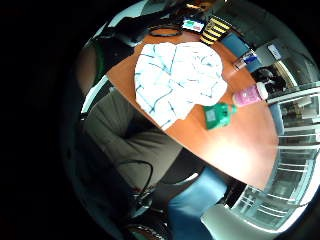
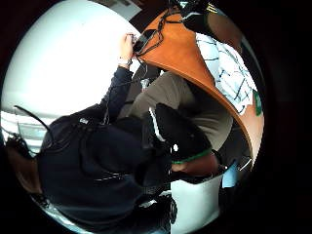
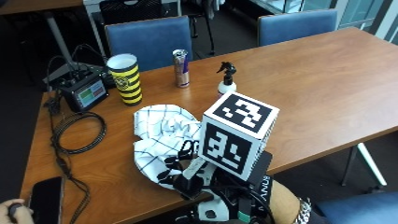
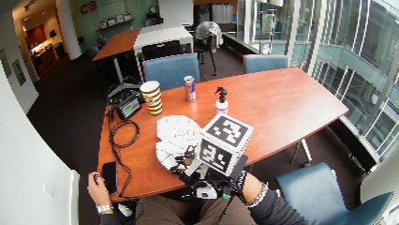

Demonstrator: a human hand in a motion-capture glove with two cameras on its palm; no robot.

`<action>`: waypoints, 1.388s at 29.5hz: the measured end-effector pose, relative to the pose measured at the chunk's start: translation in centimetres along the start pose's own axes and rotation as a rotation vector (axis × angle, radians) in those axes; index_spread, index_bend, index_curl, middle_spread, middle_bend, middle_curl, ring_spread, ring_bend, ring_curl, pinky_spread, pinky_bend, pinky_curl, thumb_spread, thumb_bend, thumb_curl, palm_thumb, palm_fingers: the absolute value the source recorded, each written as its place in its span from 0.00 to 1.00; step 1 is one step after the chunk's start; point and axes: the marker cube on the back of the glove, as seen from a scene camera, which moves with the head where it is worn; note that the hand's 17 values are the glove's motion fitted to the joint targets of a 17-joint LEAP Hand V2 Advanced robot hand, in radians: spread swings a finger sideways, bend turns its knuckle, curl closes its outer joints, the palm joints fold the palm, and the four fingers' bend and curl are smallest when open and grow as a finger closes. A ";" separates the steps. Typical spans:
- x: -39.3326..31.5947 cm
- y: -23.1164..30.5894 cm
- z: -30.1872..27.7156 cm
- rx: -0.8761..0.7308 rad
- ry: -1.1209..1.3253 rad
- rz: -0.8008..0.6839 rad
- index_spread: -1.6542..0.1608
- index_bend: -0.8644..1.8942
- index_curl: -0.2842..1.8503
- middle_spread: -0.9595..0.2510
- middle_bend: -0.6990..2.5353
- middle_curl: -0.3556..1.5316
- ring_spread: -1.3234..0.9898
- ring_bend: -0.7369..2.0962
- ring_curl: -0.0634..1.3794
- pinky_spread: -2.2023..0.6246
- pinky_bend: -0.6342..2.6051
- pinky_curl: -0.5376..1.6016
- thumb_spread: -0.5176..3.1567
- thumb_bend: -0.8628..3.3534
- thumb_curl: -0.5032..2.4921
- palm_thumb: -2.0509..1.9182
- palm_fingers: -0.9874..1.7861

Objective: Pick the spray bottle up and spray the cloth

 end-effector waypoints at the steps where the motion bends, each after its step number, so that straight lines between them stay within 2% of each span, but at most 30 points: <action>1: 0.0 0.0 0.0 0.000 -0.001 0.001 0.79 0.41 0.17 0.74 0.29 0.22 0.56 0.36 0.09 0.82 0.30 0.28 0.26 0.25 0.19 0.60 0.58; 11: 0.7 0.2 0.5 -0.001 0.003 0.035 0.70 0.40 0.24 0.71 0.28 0.28 0.54 0.36 0.17 0.85 0.29 0.34 0.40 0.25 0.22 0.62 0.57; 27: 6.5 -1.1 -1.8 0.113 0.014 0.153 0.68 0.38 0.27 0.70 0.27 0.32 0.54 0.36 0.20 0.86 0.28 0.37 0.46 0.24 0.24 0.63 0.60; 33: 11.3 -2.0 -3.7 0.233 -0.039 0.214 0.69 0.38 0.28 0.70 0.27 0.33 0.53 0.37 0.22 0.86 0.27 0.37 0.47 0.24 0.25 0.64 0.62; 41: 19.0 -1.6 -4.7 0.406 -0.191 0.424 0.70 0.37 0.28 0.68 0.28 0.35 0.53 0.39 0.25 0.84 0.26 0.38 0.47 0.24 0.27 0.67 0.67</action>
